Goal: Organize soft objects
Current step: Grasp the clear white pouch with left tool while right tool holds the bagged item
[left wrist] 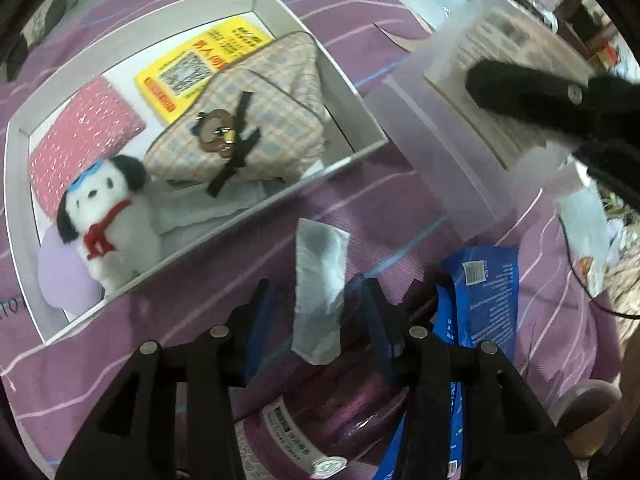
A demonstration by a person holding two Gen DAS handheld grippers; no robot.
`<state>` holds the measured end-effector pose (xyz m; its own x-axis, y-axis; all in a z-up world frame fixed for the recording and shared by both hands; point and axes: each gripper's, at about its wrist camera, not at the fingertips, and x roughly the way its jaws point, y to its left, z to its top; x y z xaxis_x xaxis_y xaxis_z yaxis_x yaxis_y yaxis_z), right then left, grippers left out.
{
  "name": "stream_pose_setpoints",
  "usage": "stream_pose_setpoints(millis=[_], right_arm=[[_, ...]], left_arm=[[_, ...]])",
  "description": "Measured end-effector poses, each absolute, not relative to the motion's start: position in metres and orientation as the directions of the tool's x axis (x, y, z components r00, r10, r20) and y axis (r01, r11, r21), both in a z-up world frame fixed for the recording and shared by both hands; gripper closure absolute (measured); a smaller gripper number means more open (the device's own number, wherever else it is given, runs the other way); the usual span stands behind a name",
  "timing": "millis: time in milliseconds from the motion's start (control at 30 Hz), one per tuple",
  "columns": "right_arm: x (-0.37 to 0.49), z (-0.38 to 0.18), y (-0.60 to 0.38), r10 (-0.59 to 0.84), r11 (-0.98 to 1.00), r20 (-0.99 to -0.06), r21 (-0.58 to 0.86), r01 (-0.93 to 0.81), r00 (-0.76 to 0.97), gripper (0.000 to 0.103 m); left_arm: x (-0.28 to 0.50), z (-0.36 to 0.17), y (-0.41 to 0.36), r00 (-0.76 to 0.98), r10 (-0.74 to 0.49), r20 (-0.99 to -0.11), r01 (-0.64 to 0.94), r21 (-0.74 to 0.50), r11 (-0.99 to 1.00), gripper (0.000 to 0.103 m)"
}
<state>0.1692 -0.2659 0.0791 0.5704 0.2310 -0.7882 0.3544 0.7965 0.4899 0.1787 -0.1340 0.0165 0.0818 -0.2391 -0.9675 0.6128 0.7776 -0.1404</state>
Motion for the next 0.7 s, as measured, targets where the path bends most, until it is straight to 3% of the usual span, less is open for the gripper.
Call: stream_pose_setpoints(millis=[100,233,533,700], right_arm=[[0.169,0.078,-0.267,0.227,0.794,-0.790,0.489,0.360,0.570,0.098],[0.166,0.077,-0.273,0.207,0.794,-0.795,0.477,0.377,0.570,0.098],[0.164,0.081,-0.274,0.199,0.790,-0.792,0.478,0.384,0.577,0.098],[0.165,0.085,-0.268,0.198,0.801,-0.793,0.470,0.371,0.576,0.098]], left_arm=[[0.170,0.009,-0.152,0.110,-0.158,-0.981,0.632,-0.053,0.773,0.056],[0.167,0.003,-0.164,0.116,-0.131,-0.985,0.621,-0.031,0.783,0.056],[0.193,0.005,-0.123,0.095,-0.215,-0.972,0.572,-0.124,0.811,0.077],[0.210,0.008,-0.095,0.088,-0.268,-0.959,0.521,-0.185,0.833,0.078]])
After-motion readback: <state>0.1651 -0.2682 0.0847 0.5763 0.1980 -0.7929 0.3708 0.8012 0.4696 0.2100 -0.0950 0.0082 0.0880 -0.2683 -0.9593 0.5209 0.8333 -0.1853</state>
